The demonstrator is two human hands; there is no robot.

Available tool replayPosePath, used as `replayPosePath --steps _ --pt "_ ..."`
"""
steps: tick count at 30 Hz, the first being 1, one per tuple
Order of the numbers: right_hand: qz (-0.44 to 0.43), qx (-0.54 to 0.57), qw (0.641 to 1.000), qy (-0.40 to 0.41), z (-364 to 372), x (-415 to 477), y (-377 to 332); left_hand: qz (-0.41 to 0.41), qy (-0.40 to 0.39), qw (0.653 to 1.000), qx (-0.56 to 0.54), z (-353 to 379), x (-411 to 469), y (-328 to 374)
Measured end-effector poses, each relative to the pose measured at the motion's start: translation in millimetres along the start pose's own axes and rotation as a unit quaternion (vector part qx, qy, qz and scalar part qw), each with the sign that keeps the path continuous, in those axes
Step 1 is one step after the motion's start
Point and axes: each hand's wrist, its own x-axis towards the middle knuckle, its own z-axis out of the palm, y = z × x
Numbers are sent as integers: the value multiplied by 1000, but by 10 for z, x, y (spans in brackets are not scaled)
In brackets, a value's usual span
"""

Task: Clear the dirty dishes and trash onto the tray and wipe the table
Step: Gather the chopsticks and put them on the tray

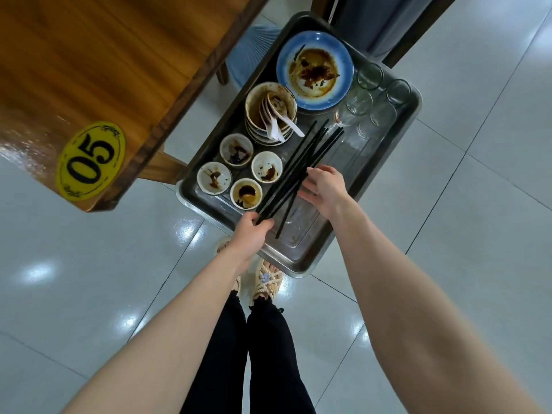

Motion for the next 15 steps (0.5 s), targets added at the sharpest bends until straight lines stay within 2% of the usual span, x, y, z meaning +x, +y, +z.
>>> replayPosePath --steps 8,15 --pt "-49 -27 998 18 -6 -538 -226 45 -14 999 24 -73 -448 344" --pt "-115 -58 992 -5 55 -1329 -656 104 -16 994 -4 -250 -1077 941"
